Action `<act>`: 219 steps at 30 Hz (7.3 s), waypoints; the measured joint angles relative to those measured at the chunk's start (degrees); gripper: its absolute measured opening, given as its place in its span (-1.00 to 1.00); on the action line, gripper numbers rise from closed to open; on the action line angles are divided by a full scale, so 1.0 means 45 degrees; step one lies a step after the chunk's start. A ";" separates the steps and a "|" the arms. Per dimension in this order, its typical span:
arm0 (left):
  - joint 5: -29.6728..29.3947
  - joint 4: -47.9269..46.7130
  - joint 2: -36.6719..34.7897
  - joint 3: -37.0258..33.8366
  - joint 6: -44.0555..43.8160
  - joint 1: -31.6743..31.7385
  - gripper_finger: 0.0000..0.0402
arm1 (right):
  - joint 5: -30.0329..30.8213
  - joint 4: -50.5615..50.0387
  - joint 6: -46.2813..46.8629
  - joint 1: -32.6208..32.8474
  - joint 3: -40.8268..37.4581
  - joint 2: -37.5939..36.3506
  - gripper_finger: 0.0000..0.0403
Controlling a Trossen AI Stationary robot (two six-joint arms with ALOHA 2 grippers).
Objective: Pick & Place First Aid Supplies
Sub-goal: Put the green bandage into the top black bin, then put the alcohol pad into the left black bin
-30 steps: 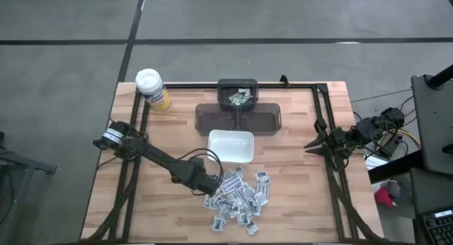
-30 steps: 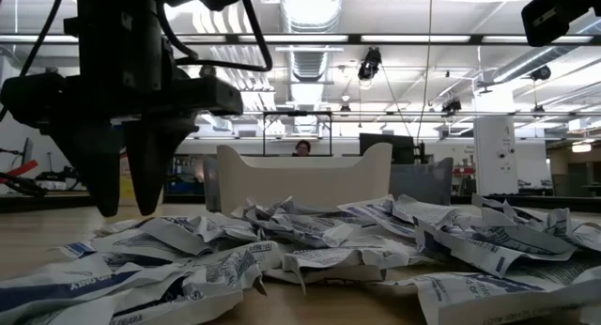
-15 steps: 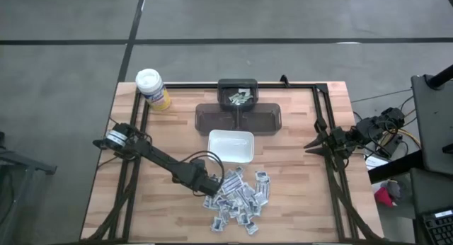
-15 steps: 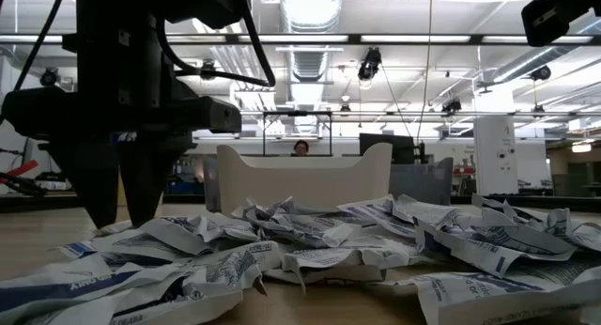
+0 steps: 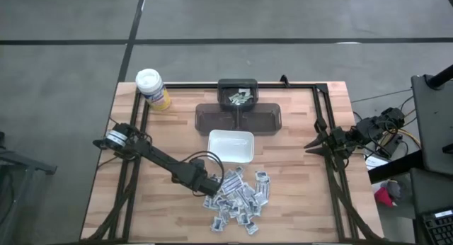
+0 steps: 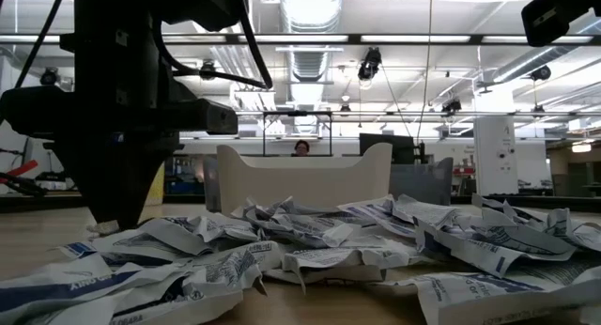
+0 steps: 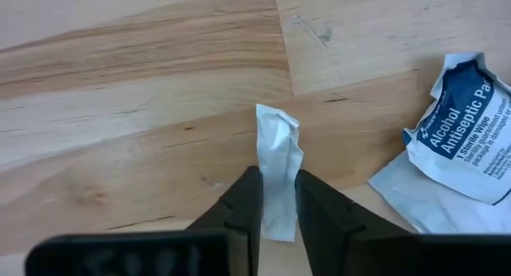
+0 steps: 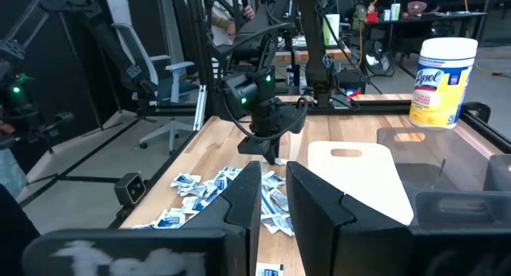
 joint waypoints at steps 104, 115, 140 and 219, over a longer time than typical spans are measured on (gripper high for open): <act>-0.0393 0.2980 0.3764 0.8210 2.5330 1.2191 -0.70 | 0.0005 0.0019 -0.0137 -0.0005 0.0000 0.0000 -0.71; -0.0404 0.1499 0.3219 0.8540 2.5351 1.2166 -0.12 | 0.0005 0.0019 -0.0098 -0.0002 0.0003 0.0000 -0.71; -0.0333 -0.3447 -0.4827 0.5737 1.4083 0.6631 -0.12 | 0.0000 -0.0003 -0.0090 -0.0005 0.0005 -0.0015 -0.71; -0.1961 -0.0597 0.0665 0.2256 0.4167 0.0393 -0.18 | 0.0010 0.0010 0.0111 0.0000 0.0000 0.0000 -0.71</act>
